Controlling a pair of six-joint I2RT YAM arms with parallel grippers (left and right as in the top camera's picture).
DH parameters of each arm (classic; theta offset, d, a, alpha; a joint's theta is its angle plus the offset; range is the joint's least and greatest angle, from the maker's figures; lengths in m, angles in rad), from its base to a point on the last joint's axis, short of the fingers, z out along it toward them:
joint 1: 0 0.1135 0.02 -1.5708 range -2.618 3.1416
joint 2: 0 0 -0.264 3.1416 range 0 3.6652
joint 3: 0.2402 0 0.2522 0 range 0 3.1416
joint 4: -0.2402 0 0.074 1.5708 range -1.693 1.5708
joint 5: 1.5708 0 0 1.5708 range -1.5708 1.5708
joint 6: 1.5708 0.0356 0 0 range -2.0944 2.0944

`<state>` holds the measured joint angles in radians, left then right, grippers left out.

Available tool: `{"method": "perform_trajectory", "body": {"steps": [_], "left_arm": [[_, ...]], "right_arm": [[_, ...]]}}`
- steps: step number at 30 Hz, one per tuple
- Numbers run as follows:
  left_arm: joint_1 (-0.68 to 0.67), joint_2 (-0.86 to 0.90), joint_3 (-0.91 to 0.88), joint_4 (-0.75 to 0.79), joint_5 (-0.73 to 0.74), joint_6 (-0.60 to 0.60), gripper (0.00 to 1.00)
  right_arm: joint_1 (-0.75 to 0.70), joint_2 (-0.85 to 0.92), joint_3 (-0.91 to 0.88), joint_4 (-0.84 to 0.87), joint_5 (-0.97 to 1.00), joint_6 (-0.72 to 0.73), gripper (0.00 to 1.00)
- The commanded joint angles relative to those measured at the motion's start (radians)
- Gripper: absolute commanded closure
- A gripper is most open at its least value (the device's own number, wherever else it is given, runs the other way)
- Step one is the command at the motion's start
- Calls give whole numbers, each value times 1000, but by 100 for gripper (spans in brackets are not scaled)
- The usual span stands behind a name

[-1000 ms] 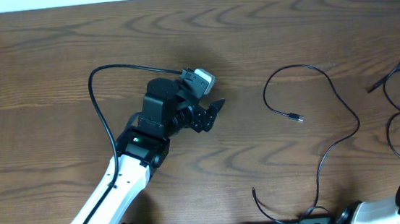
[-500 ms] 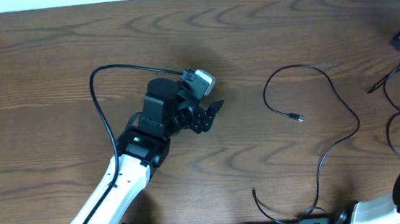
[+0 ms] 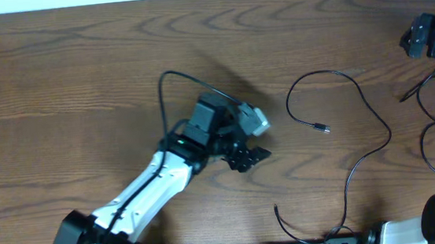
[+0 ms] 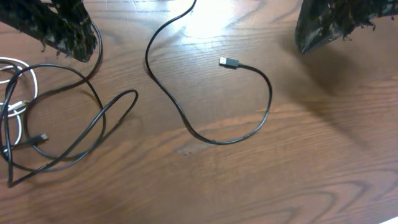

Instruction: Untangle cables

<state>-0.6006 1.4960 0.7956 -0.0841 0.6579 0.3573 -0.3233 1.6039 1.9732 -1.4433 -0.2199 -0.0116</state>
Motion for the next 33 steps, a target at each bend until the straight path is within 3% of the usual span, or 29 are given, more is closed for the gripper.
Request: {"method": "perform_trajectory", "body": {"steps": [1,12,18,26,33], "left_arm": [[-52,32,22,40,25,47,26],[-104,85,121,56,-201,37,25],[-55,82,211,60,-233,-138,26],[5,42,239,48,-233,-172,25],[51,17,239,6,-233,-172,25]], "right_arm": [[21,-45,1,-13,4,-13,1],[142,-82,0,-164,40,-12,1],[198,-94,-59,-198,353,447,1],[283,-253,-419,2,419,883,1],[322,-415,-835,265,382,1049,1]]}}
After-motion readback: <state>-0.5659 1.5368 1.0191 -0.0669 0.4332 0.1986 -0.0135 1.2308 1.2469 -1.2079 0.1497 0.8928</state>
